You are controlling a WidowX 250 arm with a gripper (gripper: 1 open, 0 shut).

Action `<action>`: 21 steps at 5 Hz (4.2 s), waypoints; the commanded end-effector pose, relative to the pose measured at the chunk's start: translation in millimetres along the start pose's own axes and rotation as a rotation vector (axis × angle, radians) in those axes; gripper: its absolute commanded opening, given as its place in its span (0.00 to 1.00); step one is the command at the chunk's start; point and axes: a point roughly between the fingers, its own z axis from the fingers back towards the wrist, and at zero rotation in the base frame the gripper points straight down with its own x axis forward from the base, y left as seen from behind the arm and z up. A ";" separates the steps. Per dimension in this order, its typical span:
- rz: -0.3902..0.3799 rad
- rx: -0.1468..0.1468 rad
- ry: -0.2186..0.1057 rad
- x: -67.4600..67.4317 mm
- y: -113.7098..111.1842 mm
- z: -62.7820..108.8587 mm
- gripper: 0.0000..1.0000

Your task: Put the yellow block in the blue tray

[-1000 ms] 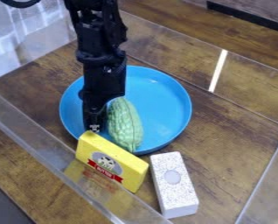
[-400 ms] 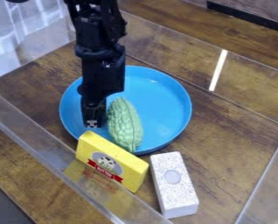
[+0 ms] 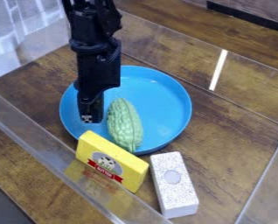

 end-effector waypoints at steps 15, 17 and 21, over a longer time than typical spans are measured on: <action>0.094 0.195 0.022 -18.0 59.5 13.8 1.00; 0.079 0.203 0.023 -19.1 62.3 1.3 1.00; 0.087 0.213 0.034 -16.2 65.8 -9.0 1.00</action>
